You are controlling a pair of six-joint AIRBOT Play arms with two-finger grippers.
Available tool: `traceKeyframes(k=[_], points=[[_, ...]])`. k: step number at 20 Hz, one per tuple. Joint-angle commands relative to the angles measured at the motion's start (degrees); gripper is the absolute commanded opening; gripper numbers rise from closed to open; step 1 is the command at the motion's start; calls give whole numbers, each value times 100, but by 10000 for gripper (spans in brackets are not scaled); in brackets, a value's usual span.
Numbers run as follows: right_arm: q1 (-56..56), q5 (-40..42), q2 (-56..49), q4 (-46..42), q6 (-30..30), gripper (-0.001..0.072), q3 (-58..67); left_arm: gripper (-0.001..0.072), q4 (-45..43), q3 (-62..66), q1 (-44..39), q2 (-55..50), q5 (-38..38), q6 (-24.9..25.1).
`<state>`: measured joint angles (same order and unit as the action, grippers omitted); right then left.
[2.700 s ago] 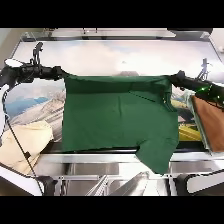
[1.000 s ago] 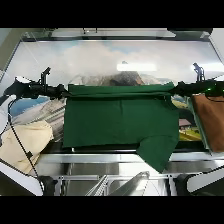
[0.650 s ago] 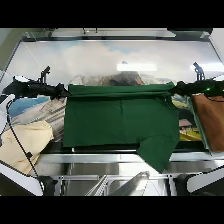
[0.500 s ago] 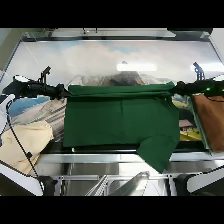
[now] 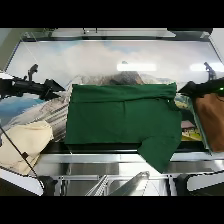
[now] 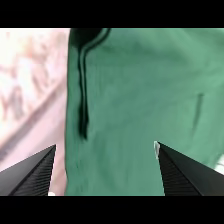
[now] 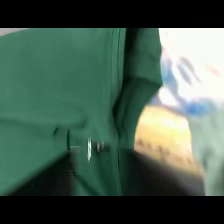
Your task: Fold the shirts.
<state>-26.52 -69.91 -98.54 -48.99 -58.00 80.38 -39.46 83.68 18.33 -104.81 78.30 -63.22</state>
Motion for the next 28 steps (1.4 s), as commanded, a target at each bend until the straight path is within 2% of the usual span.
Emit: traceKeyframes(k=[1, 4, 7, 11, 12, 13, 16, 17, 18, 19, 21, 24, 25, 26, 27, 28], points=[[-341, -872, 568, -74, -181, 237, -50, 696, -90, -573, 216, 455, 422, -216], [-457, -1311, 1314, -70, -234, 237, -645, 696, -883, -1751, 101, 896, 199, -216], [-535, -1047, 2520, -26, -232, 236, -1816, 697, -966, -2699, -72, 1075, -61, -136], [-588, -623, 4166, -31, -522, 237, -3099, 686, -1062, -3283, -337, 1067, -393, -59], [-588, -575, 4498, -33, -553, 236, -3281, 545, -1058, -3346, -380, 1067, -358, 11], [-588, -533, 4760, -74, -621, 236, -3401, 472, -1060, -3407, -431, 1067, -282, 42], [-588, -660, 5230, -634, -1244, 236, -3477, 473, -1062, -3499, -612, 1067, 343, 42], [-588, -761, 5268, -894, -1423, 236, -3477, 453, -1047, -3497, -678, 1071, 505, 42], [-588, -896, 5268, -1191, -1650, 236, -3486, 284, -1047, -3495, -728, 1071, 535, 42], [-588, -1012, 5270, -1453, -1867, 226, -3539, 17, -1054, -3495, -769, 1071, 529, 107], [-588, -1239, 5276, -1851, -2162, 226, -3799, 14, -1038, -3464, -796, 1071, 505, 170], [-702, -1137, 5298, -2076, -2461, 228, -4607, 14, -1045, -3268, -793, 1071, 560, 166], [-841, -1093, 5281, -2011, -2479, 258, -4889, 14, -1032, -3215, -793, 1071, 581, 162], [-981, -1043, 5224, -1967, -2490, 439, -5119, 14, -1029, -3169, -793, 1071, 592, 140], [-1099, -968, 5136, -1880, -2542, 585, -5313, 14, -1008, -3150, -796, 1071, 599, 140], [-1167, -876, 5036, -1762, -2544, 577, -5493, 14, -992, -3154, -796, 1071, 597, 142]])
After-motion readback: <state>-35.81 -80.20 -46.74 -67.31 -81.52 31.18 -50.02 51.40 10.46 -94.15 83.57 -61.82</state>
